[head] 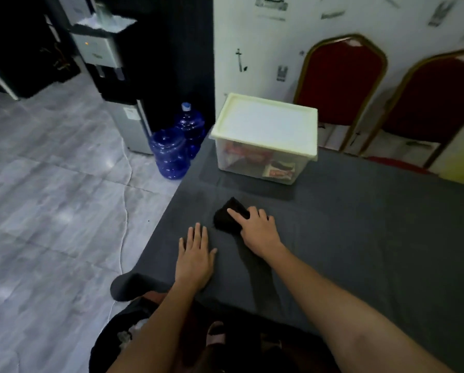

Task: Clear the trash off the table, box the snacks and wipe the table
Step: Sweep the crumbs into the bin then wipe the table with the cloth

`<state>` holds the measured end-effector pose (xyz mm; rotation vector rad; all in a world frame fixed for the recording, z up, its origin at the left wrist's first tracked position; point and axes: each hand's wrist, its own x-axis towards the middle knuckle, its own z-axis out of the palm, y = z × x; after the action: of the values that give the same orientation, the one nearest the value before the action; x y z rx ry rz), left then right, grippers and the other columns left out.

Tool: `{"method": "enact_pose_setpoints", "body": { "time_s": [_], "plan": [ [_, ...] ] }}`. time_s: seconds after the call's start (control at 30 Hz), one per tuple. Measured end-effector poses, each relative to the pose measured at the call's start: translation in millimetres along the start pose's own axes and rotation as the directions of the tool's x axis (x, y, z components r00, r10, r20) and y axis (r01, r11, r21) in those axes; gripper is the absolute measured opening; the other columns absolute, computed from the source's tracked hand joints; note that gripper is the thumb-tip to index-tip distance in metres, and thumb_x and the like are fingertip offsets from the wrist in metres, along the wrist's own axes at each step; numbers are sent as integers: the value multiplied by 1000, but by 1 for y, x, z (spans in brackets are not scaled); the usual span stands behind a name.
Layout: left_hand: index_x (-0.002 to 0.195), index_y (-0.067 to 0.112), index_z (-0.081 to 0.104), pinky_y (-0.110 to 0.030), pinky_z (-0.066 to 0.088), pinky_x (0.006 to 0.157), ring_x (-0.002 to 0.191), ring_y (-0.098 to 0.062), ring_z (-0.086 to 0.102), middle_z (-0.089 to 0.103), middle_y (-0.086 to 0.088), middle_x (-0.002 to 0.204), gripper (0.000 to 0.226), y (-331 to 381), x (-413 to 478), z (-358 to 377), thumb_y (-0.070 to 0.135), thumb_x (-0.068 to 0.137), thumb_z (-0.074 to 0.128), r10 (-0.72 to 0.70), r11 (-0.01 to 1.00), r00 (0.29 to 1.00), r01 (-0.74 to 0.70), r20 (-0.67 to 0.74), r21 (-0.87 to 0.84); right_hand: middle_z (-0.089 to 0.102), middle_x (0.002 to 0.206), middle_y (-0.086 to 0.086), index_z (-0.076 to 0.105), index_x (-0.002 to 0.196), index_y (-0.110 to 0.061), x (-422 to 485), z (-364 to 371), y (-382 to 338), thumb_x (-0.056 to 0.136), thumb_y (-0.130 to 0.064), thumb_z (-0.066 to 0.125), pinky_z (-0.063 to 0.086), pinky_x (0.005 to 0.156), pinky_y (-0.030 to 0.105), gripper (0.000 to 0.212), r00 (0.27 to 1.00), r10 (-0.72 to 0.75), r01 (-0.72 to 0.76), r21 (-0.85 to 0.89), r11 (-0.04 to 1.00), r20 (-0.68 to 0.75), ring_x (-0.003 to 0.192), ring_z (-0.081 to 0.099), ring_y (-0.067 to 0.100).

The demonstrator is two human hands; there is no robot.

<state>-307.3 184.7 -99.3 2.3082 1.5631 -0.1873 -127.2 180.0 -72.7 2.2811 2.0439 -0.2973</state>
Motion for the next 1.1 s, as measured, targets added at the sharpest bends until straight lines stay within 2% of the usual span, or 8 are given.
{"method": "enact_pose_setpoints", "body": {
  "time_s": [0.23,0.47,0.7,0.77,0.9,0.97,1.03,1.1],
  "plan": [
    [151,10,-3,-42,-3,119,147,-23,-10,-11,-7,159,63,80,33,4,42,101,17,362,930,930,-364,57,40,40,135,9,20,147,-42,-84,-9,104,95,-26,43,36,96,43,59,910,408,-398,127,909,-73,118,41,29],
    [151,11,-3,-44,-1,119,147,-22,-10,-12,-5,159,63,211,22,24,43,101,18,653,725,714,-686,253,65,38,139,9,19,147,-43,-226,-4,216,97,-31,41,36,101,45,56,587,809,-793,183,581,-23,126,38,28],
    [151,11,-3,-46,-3,118,147,-23,-10,-11,-6,159,63,313,1,52,42,101,18,723,617,612,-780,320,99,38,139,10,18,149,-41,-312,15,284,98,-35,38,36,101,46,55,290,956,-941,194,276,46,126,38,28],
    [151,11,-2,-46,-4,118,147,-22,-10,-11,-6,159,63,340,-2,58,43,101,18,731,611,602,-787,322,86,36,141,11,17,149,-41,-320,22,299,97,-38,38,35,102,47,56,304,951,-938,191,290,47,127,37,29],
    [151,12,-2,-45,-4,118,147,-22,-10,-10,-6,159,62,389,-8,77,43,101,18,725,629,624,-773,291,89,13,157,9,8,148,-47,-321,45,320,93,-53,38,27,107,53,63,473,880,-871,180,458,50,137,25,35],
    [151,13,-3,-45,-5,118,146,-22,-12,-11,-5,159,64,409,-10,89,46,100,16,703,663,661,-743,261,93,22,156,9,18,146,-48,-317,55,331,93,-50,45,36,98,54,60,522,853,-839,166,518,-20,131,35,36],
    [151,14,-5,-45,-9,116,146,-23,-13,-13,-5,159,70,420,-14,103,54,95,7,670,706,708,-701,222,104,44,145,11,42,140,-40,-314,59,350,85,-39,63,46,82,50,58,518,846,-825,189,532,-125,113,54,36],
    [151,15,-1,-44,-9,116,147,-23,-9,-9,-2,158,78,421,-18,113,58,87,-2,662,726,737,-676,138,126,51,139,12,52,135,-32,-309,61,377,81,-32,68,47,79,48,56,443,883,-845,257,468,-151,108,56,37]
  ]
}}
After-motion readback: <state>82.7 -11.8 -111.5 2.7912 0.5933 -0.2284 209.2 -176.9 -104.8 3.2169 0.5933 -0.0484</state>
